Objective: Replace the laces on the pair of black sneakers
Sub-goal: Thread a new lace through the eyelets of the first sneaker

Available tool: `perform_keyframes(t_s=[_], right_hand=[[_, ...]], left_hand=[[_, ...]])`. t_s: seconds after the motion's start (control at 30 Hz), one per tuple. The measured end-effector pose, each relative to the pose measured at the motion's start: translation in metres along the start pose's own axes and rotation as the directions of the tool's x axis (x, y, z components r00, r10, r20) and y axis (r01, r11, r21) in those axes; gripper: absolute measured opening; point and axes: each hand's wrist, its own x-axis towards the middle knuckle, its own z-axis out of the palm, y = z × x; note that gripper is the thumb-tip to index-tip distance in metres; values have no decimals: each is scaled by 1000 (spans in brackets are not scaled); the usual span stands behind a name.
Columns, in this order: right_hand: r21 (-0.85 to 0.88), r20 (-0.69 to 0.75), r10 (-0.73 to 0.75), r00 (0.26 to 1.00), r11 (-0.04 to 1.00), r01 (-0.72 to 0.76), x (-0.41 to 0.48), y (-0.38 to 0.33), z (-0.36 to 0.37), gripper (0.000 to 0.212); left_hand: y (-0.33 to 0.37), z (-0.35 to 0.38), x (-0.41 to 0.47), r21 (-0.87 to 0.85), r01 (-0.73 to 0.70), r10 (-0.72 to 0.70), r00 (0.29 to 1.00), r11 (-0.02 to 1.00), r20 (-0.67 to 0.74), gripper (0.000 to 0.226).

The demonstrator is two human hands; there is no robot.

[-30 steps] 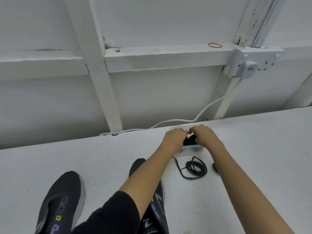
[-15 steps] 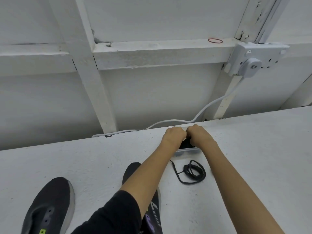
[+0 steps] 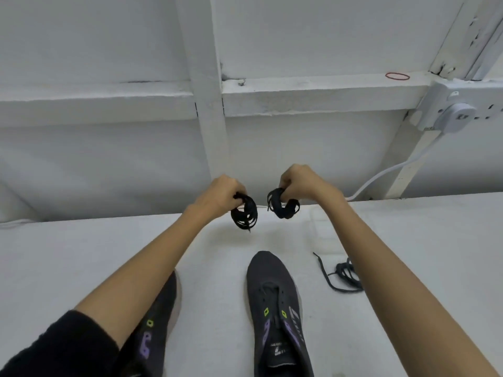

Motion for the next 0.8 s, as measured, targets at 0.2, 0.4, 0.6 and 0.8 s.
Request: perform_keyframes(t_s=[0.2, 0.4, 0.6, 0.8], right_hand=[[-43, 206, 16, 978, 999, -7, 5, -46, 100, 10], [88, 128, 94, 987, 991, -105, -3, -33, 137, 17], [568, 18, 104, 994, 817, -96, -24, -29, 116, 17], [751, 14, -5, 1000, 661, -7, -50, -46, 93, 11]], left_hand=[[-69, 28, -71, 80, 242, -250, 962, 967, 107, 19], [-82, 52, -93, -7, 426, -421, 895, 905, 148, 34], [-49, 32, -101, -536, 308, -395, 917, 786, -52, 38], [1, 22, -105, -873, 205, -244, 964, 442, 103, 30]])
